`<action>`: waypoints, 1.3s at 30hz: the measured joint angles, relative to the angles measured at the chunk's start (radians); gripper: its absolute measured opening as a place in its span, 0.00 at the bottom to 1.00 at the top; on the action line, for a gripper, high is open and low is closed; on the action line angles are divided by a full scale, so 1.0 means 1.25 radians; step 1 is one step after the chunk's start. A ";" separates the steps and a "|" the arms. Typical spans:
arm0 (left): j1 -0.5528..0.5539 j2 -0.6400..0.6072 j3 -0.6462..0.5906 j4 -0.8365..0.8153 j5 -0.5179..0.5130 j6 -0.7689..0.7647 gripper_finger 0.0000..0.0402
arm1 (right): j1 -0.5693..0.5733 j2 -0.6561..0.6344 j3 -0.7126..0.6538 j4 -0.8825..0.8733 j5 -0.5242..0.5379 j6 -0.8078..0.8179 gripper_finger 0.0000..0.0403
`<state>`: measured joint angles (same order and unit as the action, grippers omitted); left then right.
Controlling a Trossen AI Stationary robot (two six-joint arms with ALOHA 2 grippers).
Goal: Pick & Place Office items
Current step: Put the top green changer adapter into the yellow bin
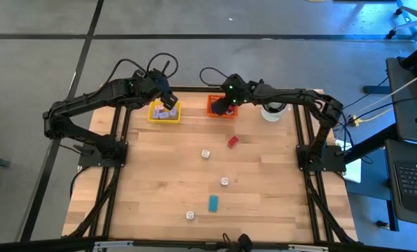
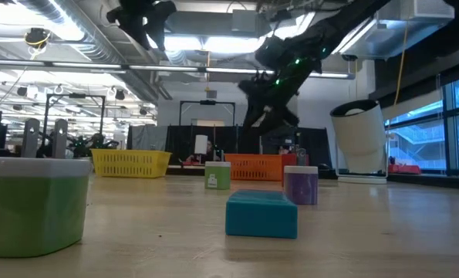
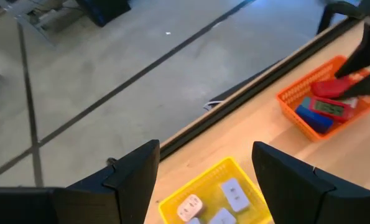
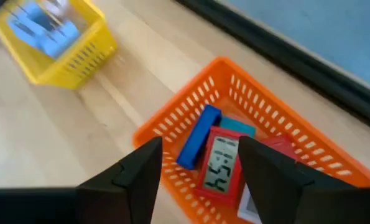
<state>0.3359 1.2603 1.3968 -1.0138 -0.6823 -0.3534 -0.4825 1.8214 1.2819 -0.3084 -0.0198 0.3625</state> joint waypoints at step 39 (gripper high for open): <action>-0.277 0.434 -0.001 0.118 0.422 0.369 0.63 | 0.194 -0.180 0.000 -0.643 0.124 -0.008 0.54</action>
<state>-0.0099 1.8032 1.3956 -0.8667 -0.1554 0.1073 -0.2406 1.5963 1.2823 -1.1117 0.1348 0.3525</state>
